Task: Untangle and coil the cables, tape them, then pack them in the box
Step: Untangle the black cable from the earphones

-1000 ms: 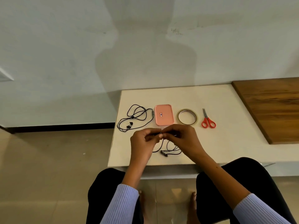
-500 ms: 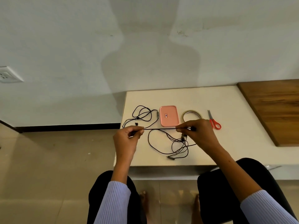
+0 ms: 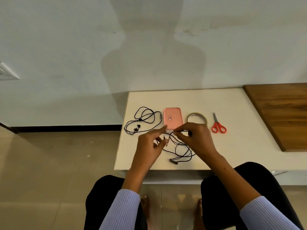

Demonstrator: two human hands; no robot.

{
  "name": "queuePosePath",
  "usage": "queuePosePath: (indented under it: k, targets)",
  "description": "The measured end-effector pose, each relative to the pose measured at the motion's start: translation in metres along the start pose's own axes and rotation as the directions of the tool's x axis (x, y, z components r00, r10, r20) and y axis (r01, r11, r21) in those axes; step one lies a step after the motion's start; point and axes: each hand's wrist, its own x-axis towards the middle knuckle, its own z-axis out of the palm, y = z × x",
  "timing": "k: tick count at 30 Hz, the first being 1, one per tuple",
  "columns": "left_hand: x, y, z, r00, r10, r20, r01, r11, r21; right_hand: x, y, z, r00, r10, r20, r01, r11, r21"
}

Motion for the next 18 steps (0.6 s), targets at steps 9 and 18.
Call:
queuePosePath:
  k: [9, 18]
  targets:
    - [0.008, -0.005, -0.002, 0.994, -0.025, -0.106, 0.021, 0.999, -0.042, 0.006, 0.001, 0.003, 0.997, 0.037, 0.073, -0.043, 0.996, 0.081]
    - [0.004, -0.022, -0.021, 0.943, -0.219, -0.25, 0.2, 0.975, -0.102, 0.01, 0.023, -0.03, 0.987, 0.156, 0.032, -0.159, 0.98, 0.116]
